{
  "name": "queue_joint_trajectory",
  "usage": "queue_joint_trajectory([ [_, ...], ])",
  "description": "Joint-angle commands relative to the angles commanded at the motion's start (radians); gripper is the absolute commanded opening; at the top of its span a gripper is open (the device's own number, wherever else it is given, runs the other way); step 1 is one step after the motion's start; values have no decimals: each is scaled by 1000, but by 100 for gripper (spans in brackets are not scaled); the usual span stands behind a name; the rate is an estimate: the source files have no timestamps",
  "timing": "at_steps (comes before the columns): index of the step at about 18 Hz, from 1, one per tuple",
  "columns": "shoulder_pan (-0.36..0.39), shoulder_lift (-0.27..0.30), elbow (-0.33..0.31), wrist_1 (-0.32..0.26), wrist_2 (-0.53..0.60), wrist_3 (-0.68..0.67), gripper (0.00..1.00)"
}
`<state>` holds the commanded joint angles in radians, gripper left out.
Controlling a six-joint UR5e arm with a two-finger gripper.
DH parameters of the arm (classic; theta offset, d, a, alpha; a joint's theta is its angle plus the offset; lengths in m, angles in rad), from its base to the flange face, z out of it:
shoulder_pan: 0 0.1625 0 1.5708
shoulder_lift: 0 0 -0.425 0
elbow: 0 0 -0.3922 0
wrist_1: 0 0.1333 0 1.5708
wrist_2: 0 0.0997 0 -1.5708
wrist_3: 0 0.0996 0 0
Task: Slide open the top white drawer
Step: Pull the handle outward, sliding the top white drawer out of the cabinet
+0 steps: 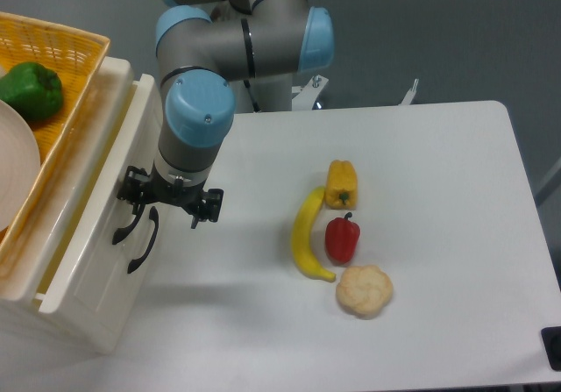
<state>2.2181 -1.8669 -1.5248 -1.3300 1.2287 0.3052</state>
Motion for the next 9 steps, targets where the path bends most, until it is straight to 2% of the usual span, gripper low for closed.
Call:
queue_joint_trajectory([
  [9, 48, 2, 3, -2, 3, 40, 100],
])
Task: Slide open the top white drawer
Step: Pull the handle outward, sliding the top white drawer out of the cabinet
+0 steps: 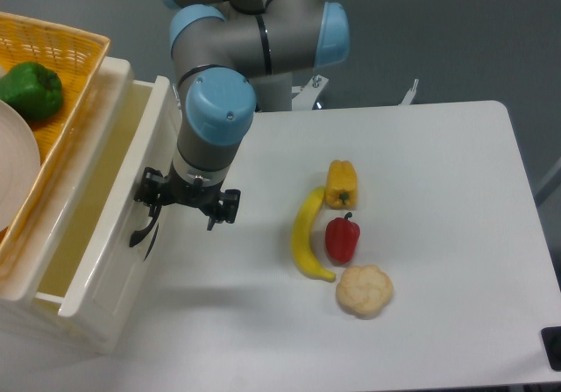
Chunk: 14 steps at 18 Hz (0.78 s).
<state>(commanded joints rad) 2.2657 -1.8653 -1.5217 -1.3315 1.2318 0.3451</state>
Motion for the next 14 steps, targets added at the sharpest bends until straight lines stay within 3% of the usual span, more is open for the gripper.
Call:
queue_joint_trajectory([
  [14, 75, -5, 2, 0, 0, 44, 100],
])
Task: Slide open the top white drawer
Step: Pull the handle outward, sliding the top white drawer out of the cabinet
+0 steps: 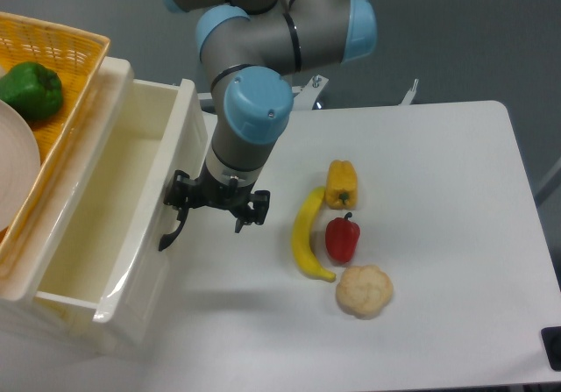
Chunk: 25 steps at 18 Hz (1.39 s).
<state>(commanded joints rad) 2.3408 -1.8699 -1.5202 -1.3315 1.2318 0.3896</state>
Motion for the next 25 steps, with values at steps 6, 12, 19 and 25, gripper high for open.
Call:
queue_joint_trajectory([
  [6, 37, -5, 0, 0, 0, 37, 100],
  [12, 60, -9, 5, -3, -2, 43, 100],
  [19, 81, -11, 14, -3, -3, 43, 100],
  [25, 95, -18, 18, 3, -2, 45, 100],
])
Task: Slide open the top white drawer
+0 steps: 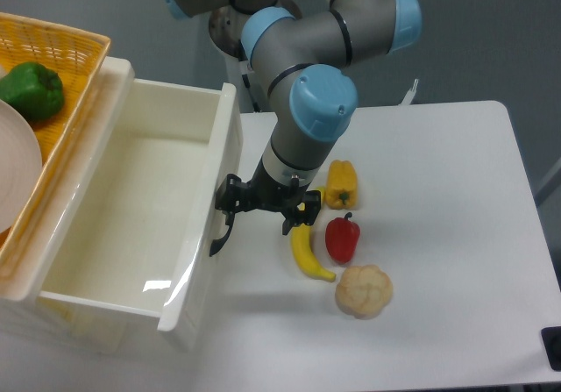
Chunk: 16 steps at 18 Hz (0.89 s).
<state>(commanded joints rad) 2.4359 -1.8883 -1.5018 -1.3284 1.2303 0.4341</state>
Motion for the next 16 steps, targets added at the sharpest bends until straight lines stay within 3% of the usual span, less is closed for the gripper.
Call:
queue_joint_trajectory([
  [16, 21, -17, 6, 2, -20, -2, 100],
])
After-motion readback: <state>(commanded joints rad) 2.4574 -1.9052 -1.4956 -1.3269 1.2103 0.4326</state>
